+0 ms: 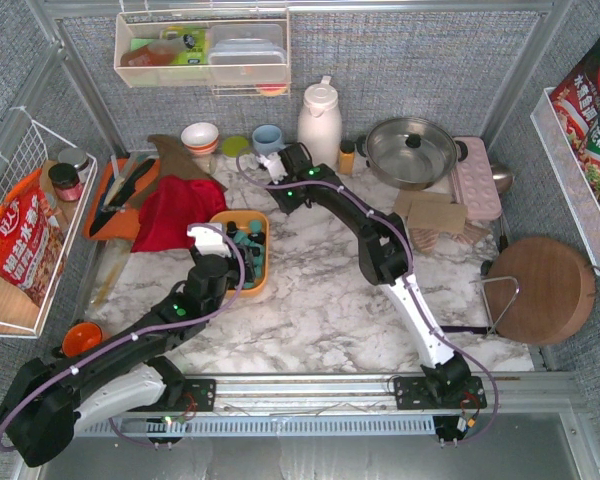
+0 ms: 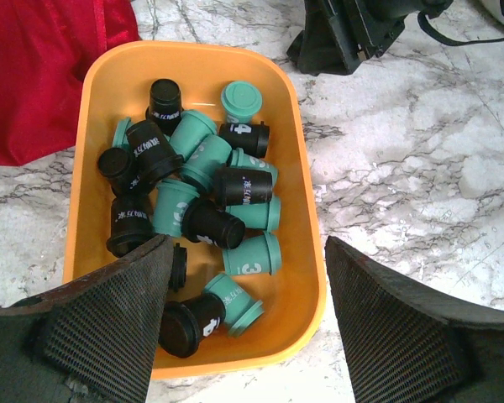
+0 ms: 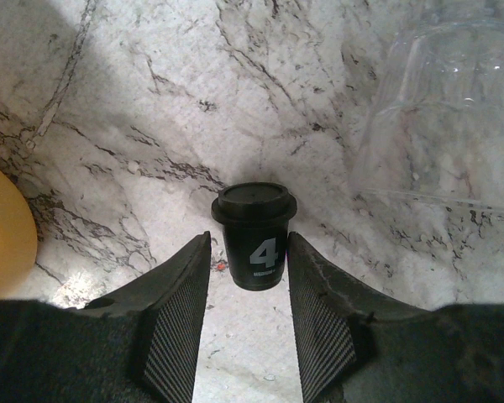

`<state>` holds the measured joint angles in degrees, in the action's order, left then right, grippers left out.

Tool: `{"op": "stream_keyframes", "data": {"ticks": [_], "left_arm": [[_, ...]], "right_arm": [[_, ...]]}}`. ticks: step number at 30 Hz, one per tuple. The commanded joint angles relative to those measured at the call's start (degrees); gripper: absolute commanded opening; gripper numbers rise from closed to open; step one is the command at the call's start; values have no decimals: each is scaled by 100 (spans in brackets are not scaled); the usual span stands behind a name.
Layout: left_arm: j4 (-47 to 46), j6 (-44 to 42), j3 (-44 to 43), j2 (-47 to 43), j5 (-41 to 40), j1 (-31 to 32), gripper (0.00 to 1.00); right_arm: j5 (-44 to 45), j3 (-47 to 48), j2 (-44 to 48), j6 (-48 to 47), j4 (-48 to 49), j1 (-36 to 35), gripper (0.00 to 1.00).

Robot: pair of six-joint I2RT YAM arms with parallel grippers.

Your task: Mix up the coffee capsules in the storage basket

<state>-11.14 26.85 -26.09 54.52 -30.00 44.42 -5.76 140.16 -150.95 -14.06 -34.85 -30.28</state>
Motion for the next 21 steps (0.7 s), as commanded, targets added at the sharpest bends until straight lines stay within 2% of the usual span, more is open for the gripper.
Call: {"op": "stream_keyframes", "data": {"ticks": [1, 5, 9, 10, 14, 21], "left_arm": [[-279, -13, 24, -37, 29, -6, 81], [-275, 3, 33, -16, 46, -6, 81], [-262, 4, 33, -40, 47, -9, 81], [-254, 1, 33, -55, 51, -7, 81], [-377, -128, 103, -111, 122, -9, 81], [-1457, -1012, 396, -174, 797, 2, 80]], "right_arm": [[31, 64, -76, -140, -126, -37, 41], [48, 67, -75, -212, -147, -65, 33], [-35, -104, 10, -263, -81, -74, 13], [-72, -296, 114, -266, 24, -74, 11], [-182, -1580, 910, -45, 1108, -74, 7], [-516, -4253, 3258, 728, 2806, -74, 4]]}}
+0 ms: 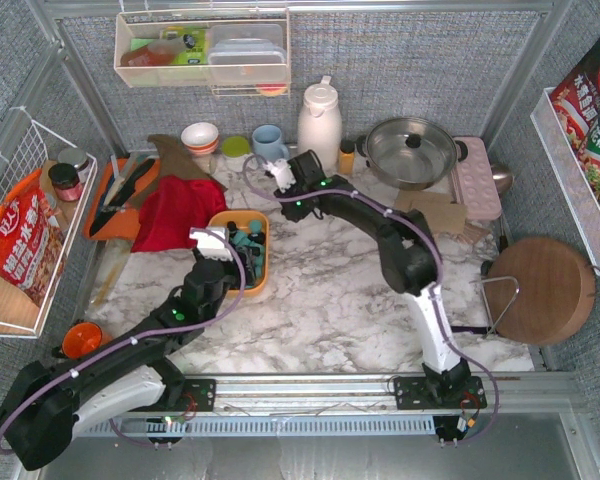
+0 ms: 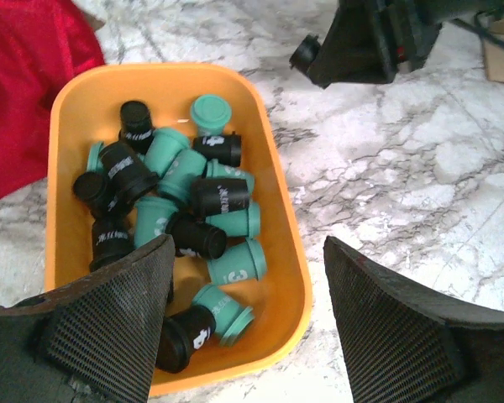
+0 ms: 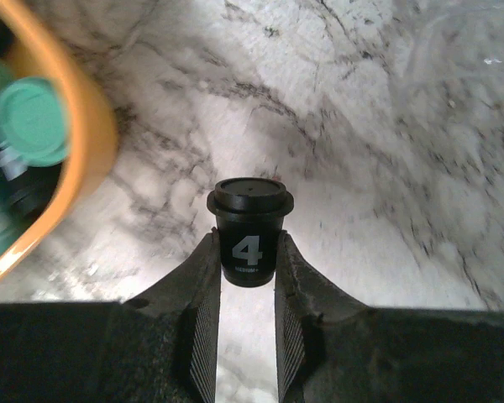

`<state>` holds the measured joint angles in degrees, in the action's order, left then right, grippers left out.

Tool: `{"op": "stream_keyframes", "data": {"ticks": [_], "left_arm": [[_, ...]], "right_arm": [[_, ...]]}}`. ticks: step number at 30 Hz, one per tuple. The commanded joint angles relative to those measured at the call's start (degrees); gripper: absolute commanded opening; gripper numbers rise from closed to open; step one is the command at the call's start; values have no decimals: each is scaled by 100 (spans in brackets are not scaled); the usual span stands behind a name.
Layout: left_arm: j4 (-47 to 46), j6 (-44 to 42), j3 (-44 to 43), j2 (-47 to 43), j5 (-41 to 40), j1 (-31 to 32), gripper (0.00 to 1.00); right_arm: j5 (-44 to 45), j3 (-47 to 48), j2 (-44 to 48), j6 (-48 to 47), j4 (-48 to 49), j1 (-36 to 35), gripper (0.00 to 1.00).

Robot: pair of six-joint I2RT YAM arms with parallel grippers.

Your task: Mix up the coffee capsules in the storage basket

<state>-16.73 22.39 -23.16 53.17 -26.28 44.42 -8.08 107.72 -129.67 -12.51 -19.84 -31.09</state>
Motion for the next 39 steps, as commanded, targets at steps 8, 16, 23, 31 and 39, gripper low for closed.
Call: {"op": "stream_keyframes", "data": {"ticks": [8, 16, 23, 31, 39], "left_arm": [[-2792, -2016, 460, 233, 1797, 124, 80], [-4225, -4031, 661, 947, 2624, 660, 89], [-4465, -4601, 461, 1380, 2989, 967, 95], [-4504, -5114, -116, 2232, 2470, 1370, 96], [-5128, -5333, -304, 2721, 2279, 1633, 93]], "right_arm": [[-889, -4335, 4071, 2033, 2923, 7, 4], [-1386, -5958, 5729, 3267, 3551, -23, 4], [-1724, -6398, 6468, 3292, 3084, -81, 4], [-1987, -6593, 6874, 3456, 2971, -184, 4], [-1963, -6775, 7128, 3362, 2701, -231, 5]]}}
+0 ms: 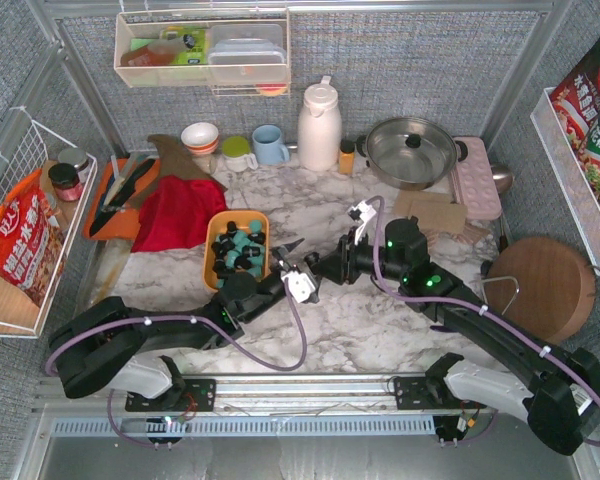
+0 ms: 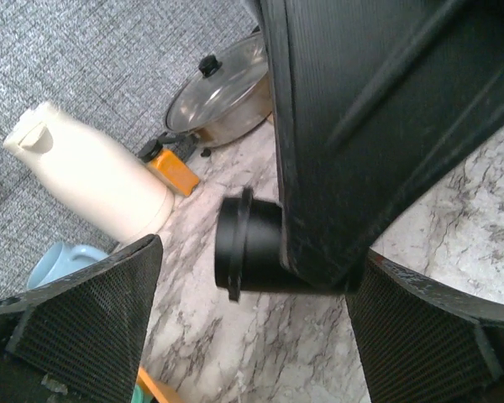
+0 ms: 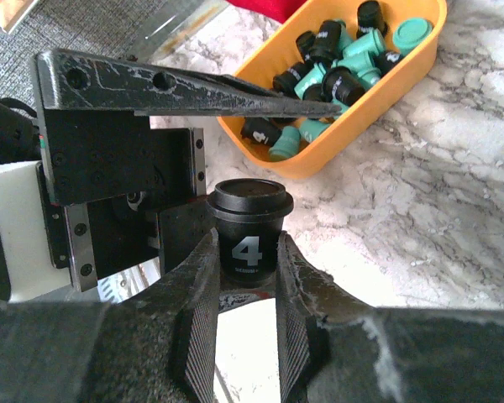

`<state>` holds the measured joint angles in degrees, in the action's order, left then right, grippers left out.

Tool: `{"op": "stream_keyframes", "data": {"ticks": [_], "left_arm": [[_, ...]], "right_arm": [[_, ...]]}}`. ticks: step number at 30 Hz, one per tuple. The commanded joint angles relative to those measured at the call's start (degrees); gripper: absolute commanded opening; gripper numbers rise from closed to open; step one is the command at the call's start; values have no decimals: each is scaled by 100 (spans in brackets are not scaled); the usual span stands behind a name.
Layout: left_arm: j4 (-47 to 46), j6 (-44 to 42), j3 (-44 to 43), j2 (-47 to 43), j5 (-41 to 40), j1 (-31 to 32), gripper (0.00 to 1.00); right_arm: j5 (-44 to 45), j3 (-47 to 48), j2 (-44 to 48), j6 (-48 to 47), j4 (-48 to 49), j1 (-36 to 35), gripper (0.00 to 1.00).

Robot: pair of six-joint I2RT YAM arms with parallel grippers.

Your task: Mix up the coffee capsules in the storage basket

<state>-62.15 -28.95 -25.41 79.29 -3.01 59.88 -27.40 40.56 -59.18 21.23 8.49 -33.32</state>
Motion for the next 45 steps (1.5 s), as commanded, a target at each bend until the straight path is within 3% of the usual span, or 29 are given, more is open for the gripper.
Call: {"op": "stream_keyframes", "data": {"ticks": [1, 7, 15, 18, 22, 26, 32, 35, 37, 41, 45], "left_arm": [[-603, -232, -97, 151, -20, 120, 91], [-762, -415, -142, 364, -44, 320, 82], [-1023, -526, 34, 395, -487, 394, 37], [-1212, -443, 133, 387, -729, 393, 32], [-1482, -94, 286, 410, -1429, 368, 30], [-976, 584, 369, 217, -1966, 134, 27], [69, 2145, 554, -351, -2474, -631, 29], [698, 2761, 542, -559, -2362, -1084, 31], [885, 3000, 553, -589, -2275, -1312, 32], [1109, 3470, 477, -428, -2189, -1700, 41], [1235, 3730, 380, -227, -2211, -1928, 57]], "right_arm": [[-21, -65, 89, -18, -143, -8, 5], [79, -15, 0, -8, -263, -6, 8], [187, 42, 62, 23, -410, -8, 13], [282, 80, 44, -3, -523, -8, 24], [828, 223, -32, -80, -851, 7, 45], [1873, 312, 51, -230, -1148, 45, 54], [4794, 36, 331, -653, -1212, 115, 67], [6221, -468, 442, -1268, -526, 223, 90], [6986, -1005, 447, -1724, 314, 367, 99], [6964, -1886, 215, -2011, 1746, 882, 99], [7032, -1983, -263, -1632, 1834, 1362, 99]]}}
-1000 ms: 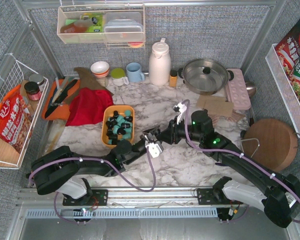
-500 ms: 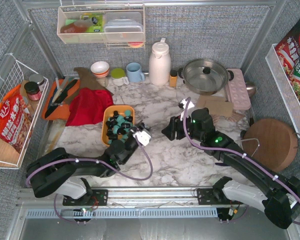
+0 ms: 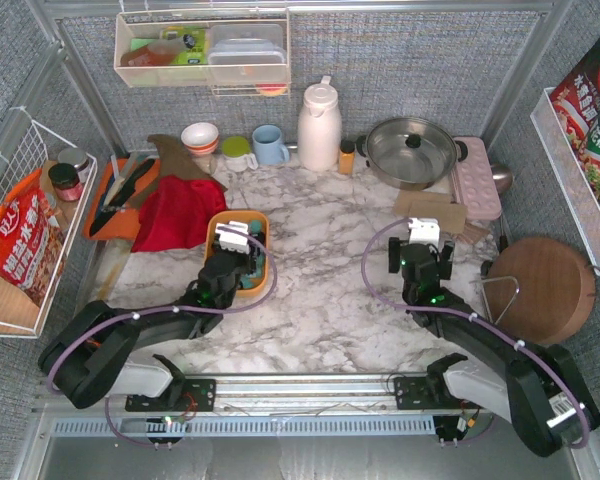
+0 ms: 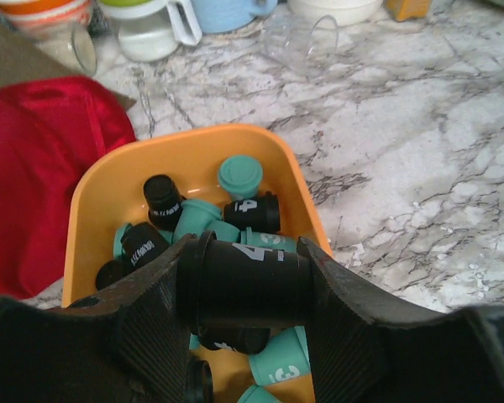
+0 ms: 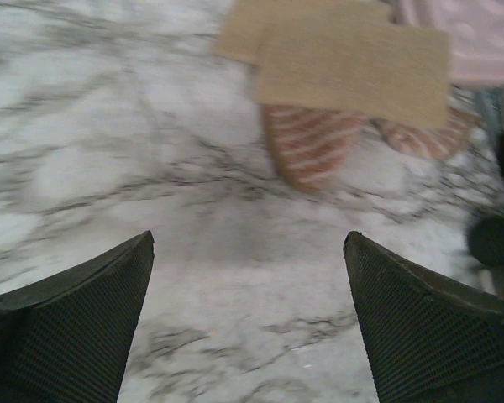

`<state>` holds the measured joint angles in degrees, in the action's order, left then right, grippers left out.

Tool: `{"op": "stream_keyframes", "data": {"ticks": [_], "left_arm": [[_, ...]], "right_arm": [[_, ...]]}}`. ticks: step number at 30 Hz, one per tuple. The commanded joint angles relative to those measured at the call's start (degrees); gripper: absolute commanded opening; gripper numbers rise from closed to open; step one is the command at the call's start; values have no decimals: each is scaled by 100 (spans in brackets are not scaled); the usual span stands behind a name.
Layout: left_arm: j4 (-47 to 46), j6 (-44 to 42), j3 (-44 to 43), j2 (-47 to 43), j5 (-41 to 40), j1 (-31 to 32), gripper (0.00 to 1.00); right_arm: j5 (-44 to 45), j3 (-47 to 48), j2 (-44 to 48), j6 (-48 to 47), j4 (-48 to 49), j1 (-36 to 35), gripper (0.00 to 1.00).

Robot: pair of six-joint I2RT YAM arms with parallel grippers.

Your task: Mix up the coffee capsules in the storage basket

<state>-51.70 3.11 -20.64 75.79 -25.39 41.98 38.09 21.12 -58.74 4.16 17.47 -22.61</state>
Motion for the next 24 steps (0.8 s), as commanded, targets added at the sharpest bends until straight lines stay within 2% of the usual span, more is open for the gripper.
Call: {"op": "stream_keyframes", "data": {"ticks": [1, 5, 7, 9, 16, 18, 19, 21, 22, 23, 24], "left_arm": [[176, 564, -105, 164, -1, -167, 62], [109, 680, -94, 163, -102, -264, 88], [130, 705, -81, 61, -111, -275, 98], [275, 735, -80, -115, -154, -278, 99], [528, 729, 296, -1018, -738, -278, 99], [472, 639, 466, -1298, -984, -278, 99], [454, 542, 558, -1486, -1149, -273, 99], [426, 340, 710, -1782, -1486, -278, 99], [402, 224, 787, -1919, -1646, -278, 99], [316, 58, 869, -2043, -1804, -278, 99], [224, -108, 955, -2158, -1989, -281, 99]], "right_arm": [[484, -49, -404, 155, 985, 387, 99], [436, -272, -992, 546, 1509, 765, 99], [646, -223, -1243, 614, 1727, 877, 99], [633, -73, -1251, 682, 1416, 921, 99], [372, -264, -1818, 113, 2918, 1123, 99], [3, -438, -2457, -54, 4021, 1307, 99], [-181, -447, -2623, -221, 4237, 1279, 99], [-1433, -207, -2465, -355, 3389, 1420, 99], [-1882, -213, -2680, -358, 3555, 1577, 99], [-1925, -278, -3035, -355, 4179, 1669, 99], [-1899, -268, -2948, -314, 4077, 1683, 99]]}}
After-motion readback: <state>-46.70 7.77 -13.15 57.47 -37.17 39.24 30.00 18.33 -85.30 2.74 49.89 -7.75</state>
